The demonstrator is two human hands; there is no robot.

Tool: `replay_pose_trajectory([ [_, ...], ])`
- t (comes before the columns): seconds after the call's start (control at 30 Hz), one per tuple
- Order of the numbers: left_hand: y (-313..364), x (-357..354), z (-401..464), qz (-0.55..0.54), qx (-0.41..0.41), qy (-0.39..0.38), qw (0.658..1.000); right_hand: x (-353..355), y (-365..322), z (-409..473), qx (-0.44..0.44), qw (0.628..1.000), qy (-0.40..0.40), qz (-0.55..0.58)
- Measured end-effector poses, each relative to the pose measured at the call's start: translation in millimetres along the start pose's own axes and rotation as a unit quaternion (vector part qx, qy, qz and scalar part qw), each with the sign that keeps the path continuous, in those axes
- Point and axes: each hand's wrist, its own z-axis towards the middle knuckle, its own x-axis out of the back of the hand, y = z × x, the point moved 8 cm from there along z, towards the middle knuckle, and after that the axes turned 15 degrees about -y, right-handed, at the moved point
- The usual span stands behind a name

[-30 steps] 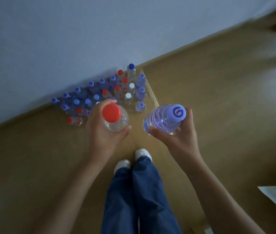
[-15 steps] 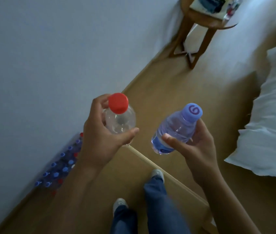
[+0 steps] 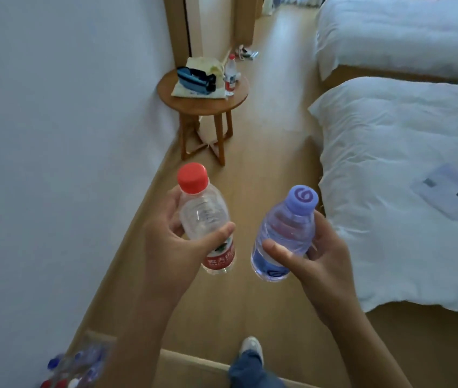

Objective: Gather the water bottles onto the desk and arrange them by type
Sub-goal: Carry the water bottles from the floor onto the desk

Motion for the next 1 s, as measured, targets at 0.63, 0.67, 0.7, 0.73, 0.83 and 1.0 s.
replay_pose_trajectory([
  [0.63,-33,-127,432,-0.006,-0.018,-0.08,0.997,237,48,340,-0.013,0.985,0.174,-0.012],
  [0.67,-35,-128,460,-0.001,-0.021,-0.082,0.996,246,47,366,-0.011,0.985,0.173,-0.01],
  [0.7,-34,-129,482,0.006,-0.025,-0.081,0.996,253,46,387,-0.008,0.985,0.172,-0.009],
  [0.73,-34,-130,505,0.015,-0.03,-0.08,0.996,261,45,407,-0.005,0.985,0.174,-0.008],
  [0.83,-38,-138,580,0.029,-0.032,-0.082,0.996,290,48,472,-0.008,0.983,0.182,-0.012],
  [1.0,-54,-172,690,0.015,-0.014,-0.09,0.996,347,68,571,-0.02,0.984,0.177,-0.018],
])
